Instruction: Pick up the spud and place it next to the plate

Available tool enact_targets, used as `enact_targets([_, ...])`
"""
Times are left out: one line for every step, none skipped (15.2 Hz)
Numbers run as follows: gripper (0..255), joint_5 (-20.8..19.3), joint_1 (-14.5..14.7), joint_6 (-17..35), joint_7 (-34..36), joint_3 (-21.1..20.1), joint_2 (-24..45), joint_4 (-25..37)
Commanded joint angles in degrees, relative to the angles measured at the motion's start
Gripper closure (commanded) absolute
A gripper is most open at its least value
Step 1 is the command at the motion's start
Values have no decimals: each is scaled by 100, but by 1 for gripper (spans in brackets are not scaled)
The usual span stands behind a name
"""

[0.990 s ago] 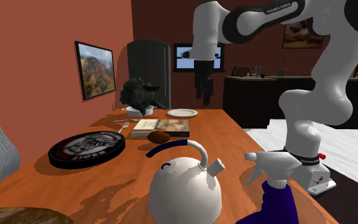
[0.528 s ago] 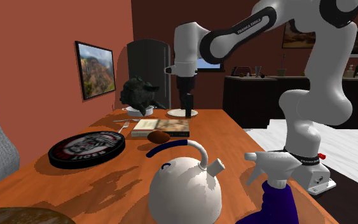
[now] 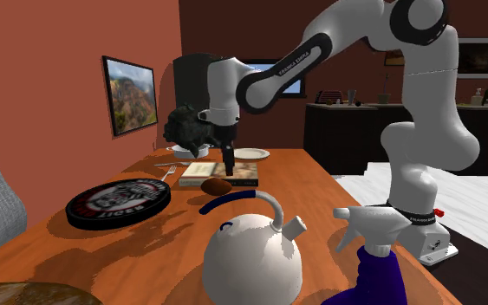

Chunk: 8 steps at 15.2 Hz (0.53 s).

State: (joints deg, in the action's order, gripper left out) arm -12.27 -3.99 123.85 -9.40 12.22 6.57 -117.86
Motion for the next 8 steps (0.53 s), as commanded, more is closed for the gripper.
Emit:
enact_targets([0, 10, -44, 162, -43, 25, 445, 293])
enact_targets([0, 23, -70, 205, -70, 34, 670, 478])
enact_targets([0, 37, -97, 241, -98, 41, 896, 672])
enact_targets([0, 52, -126, 269, -125, 47, 1122, 873])
enact_targets([0, 53, -130, 272, -128, 46, 1147, 896])
enact_targets([0, 54, -141, 338, -129, 49, 1186, 871])
enact_targets([0, 56, -152, 403, -130, 52, 1227, 847])
enact_targets([0, 57, -163, 468, -132, 55, 1269, 825])
